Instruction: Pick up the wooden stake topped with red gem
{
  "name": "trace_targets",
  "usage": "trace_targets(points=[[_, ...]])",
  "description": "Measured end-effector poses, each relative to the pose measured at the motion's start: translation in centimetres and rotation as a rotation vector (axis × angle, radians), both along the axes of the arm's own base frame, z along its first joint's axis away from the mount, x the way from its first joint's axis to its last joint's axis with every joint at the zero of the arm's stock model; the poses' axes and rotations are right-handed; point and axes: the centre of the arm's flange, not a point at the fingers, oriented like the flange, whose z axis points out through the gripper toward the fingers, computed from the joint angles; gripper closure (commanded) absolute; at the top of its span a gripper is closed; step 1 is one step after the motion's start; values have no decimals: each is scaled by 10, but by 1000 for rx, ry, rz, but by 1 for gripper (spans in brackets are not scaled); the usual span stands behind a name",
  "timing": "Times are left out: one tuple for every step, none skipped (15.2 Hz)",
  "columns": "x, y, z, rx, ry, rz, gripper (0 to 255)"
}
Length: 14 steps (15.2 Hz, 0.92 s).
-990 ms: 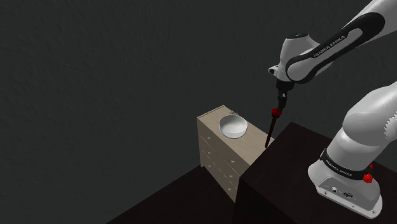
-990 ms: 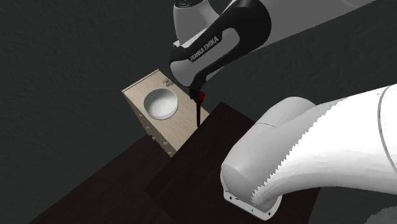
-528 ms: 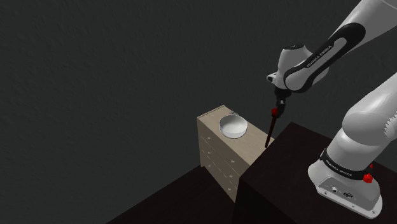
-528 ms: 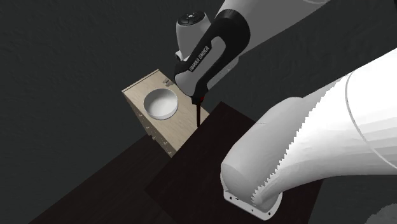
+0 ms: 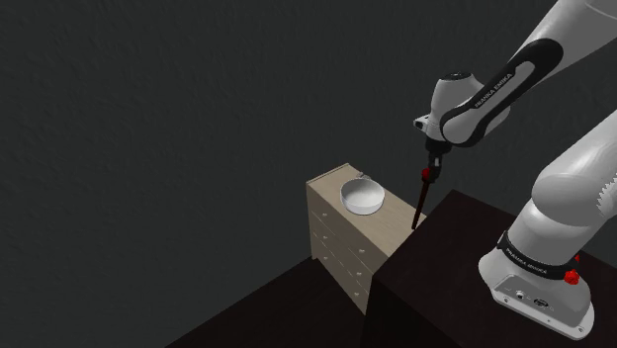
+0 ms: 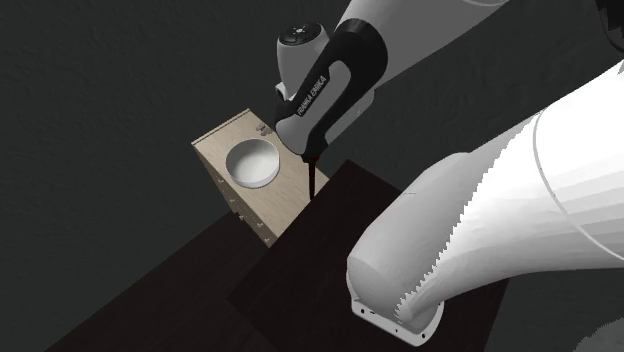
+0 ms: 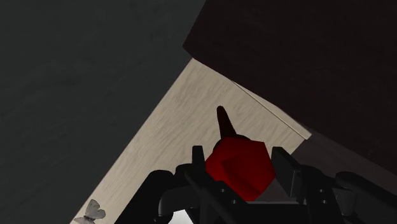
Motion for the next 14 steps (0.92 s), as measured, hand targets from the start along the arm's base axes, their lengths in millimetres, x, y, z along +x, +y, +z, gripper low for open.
trace_targets(points=[[0, 0, 0, 0, 0, 0, 255], [0, 0, 0, 0, 0, 0, 255], [0, 0, 0, 0, 0, 0, 255], [0, 0, 0, 0, 1, 0, 255], [0, -1, 3, 0, 2, 0, 255], [0, 0, 7, 1, 2, 0, 255], [0, 0, 12, 1, 2, 0, 255], [0, 0, 16, 1, 2, 0, 255], [-1, 0, 21, 1, 3, 0, 255], [0, -1, 27, 1, 2, 0, 255], [0, 0, 31, 1, 2, 0, 255], [0, 0, 37, 1, 2, 0, 255], [-1, 0, 42, 1, 2, 0, 255], [-1, 0, 48, 1, 2, 0, 255]])
